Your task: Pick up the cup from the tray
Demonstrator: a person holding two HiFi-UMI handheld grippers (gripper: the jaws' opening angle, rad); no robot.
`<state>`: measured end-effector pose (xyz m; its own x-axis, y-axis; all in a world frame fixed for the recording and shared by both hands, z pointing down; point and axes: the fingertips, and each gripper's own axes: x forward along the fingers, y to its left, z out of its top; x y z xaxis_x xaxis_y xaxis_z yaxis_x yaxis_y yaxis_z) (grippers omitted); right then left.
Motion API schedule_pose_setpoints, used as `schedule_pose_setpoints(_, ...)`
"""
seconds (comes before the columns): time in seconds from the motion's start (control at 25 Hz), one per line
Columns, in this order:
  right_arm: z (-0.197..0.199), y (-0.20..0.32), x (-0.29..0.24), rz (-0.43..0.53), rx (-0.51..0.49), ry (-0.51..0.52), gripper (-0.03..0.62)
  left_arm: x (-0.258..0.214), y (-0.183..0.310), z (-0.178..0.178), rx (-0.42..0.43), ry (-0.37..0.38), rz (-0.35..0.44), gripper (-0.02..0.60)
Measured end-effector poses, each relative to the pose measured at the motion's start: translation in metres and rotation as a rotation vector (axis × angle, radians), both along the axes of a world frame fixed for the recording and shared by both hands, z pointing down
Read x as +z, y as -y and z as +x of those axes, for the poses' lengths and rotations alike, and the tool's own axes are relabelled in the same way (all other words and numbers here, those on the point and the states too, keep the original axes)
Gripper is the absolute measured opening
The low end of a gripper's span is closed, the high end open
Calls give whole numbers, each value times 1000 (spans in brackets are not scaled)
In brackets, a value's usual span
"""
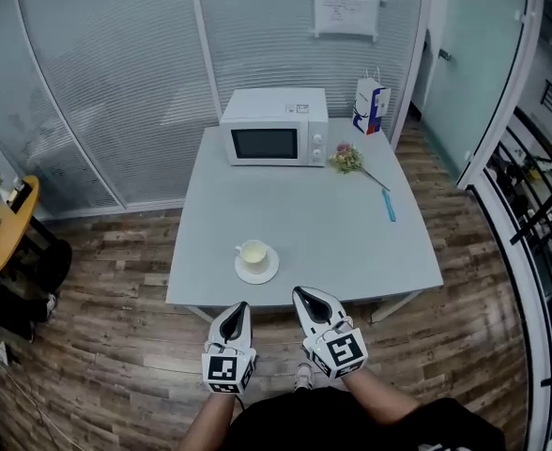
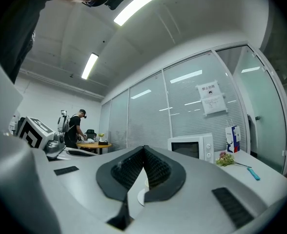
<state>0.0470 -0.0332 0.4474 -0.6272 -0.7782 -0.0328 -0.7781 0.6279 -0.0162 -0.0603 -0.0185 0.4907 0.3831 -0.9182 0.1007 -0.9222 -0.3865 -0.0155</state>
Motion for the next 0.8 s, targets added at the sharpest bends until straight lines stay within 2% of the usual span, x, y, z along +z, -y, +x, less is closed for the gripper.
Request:
schedule_pose_setpoints(0.44,-5,49,-2,-6,-42,21,3,5,41,0,-28,-12,-21,5)
schedule_pose_setpoints(0.8,-37,95,-2,-5,-22,-4,3,6,96,-21,27,-25,-22,5)
